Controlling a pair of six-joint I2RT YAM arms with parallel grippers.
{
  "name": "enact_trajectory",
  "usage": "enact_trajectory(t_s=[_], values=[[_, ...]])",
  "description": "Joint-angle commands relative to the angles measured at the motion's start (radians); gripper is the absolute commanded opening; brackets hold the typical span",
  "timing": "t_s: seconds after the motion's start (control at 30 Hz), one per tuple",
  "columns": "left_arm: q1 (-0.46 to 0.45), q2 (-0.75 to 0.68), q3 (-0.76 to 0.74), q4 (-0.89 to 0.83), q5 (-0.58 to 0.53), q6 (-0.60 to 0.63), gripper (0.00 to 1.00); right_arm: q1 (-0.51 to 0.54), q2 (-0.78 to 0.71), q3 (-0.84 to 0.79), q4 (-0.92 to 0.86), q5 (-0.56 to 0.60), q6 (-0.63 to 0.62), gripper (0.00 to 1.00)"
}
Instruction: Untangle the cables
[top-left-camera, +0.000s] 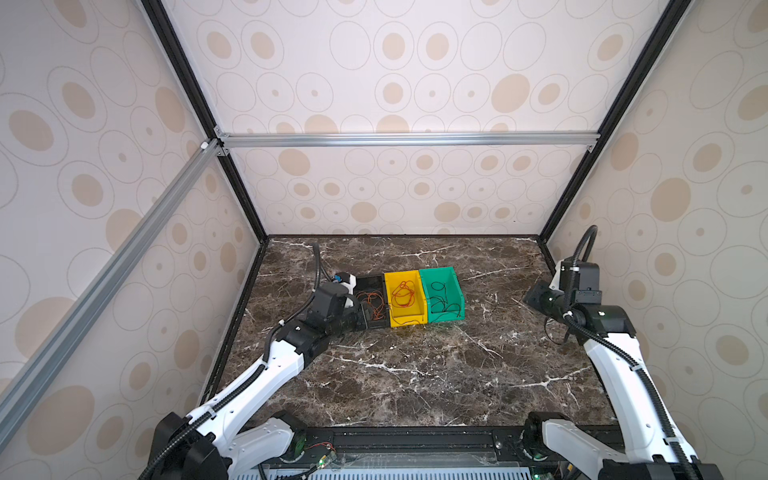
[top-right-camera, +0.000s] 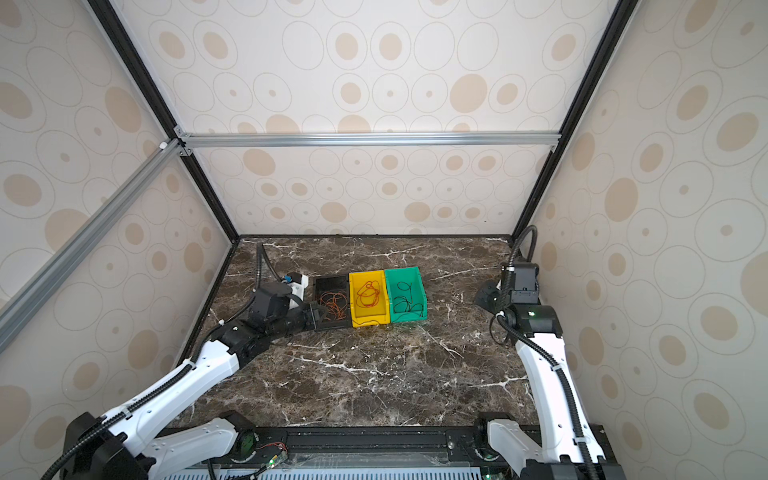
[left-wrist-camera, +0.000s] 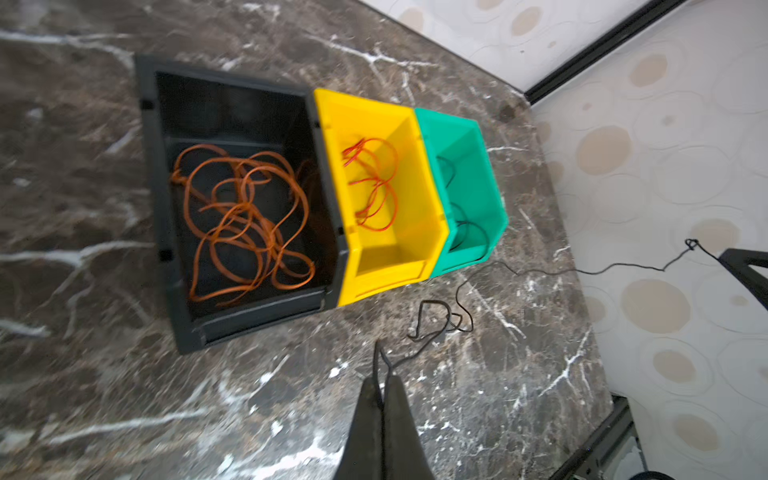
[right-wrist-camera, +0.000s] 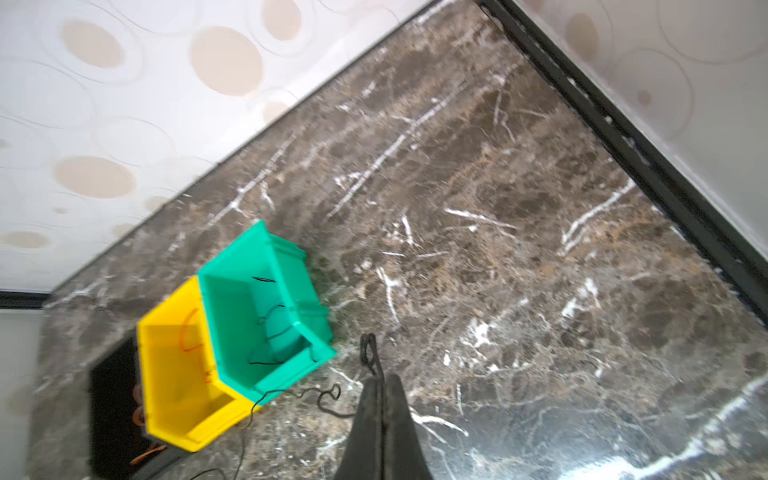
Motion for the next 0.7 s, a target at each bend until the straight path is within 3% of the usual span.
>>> enact_trajectory(t_s=[0.0,0.27,0.4,0.67], values=[[-0.018,0.109,0.108,0.038,0.064,0.087,0.0,-0.001,-0.008,0.075,0.041,-0.11,0.031,0.0],[-0.067,0.425,0.361,0.155,0.128,0.124,0.0,0.001,0.049,0.182,0.135,-0.253,0.073,0.0],[-0.099,0.611,0.54,0.135,0.141,0.155,0.0,0.006,0.1,0.202,0.197,-0.324,0.092,0.0],[-0.105,0.887,0.806,0.075,0.154,0.179,0.0,0.05,0.173,0.25,0.257,-0.36,0.099,0.0]])
